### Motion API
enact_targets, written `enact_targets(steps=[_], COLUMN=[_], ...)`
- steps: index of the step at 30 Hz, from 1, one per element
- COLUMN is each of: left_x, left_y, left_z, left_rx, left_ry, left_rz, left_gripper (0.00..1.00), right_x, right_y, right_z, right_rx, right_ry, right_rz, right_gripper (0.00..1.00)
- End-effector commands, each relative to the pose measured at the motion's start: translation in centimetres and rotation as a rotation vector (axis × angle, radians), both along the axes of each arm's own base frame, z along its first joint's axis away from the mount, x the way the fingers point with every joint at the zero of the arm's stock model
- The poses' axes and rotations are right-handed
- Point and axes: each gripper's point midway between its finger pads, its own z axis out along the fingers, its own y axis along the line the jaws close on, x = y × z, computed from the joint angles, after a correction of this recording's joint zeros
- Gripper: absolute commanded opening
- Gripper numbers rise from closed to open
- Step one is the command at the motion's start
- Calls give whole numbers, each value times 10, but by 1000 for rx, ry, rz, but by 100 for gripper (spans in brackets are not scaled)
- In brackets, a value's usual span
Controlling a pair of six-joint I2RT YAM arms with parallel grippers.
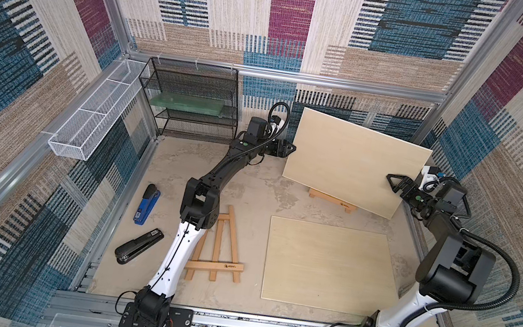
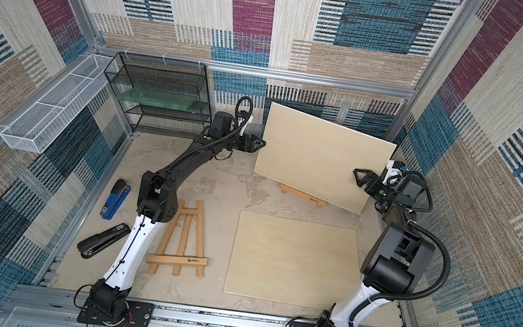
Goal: Disassemble the easel
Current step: Move the easel to the center of the board.
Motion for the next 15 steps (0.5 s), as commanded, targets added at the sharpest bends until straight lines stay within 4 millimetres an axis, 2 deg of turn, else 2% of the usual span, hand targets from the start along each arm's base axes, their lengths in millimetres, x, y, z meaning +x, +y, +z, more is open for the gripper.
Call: enact_targets(steps=[1,6,15], left_x=[1,-7,-26], left_y=[-8,-18,-28], left_z=[12,13,2], left_rx=[-68,-124,-123], left_ry=[-42,-24,18], left_rz=[-44,-113,-186], left_gripper=[84,81,70], right_x=[0,1,3], right_y=[11,12,6], right_z=[-6,-9,-16], right_rx=[-33,-36,-35], right_ry=[11,25,60], right_rz=[47,48,33], right_gripper=[100,100,100])
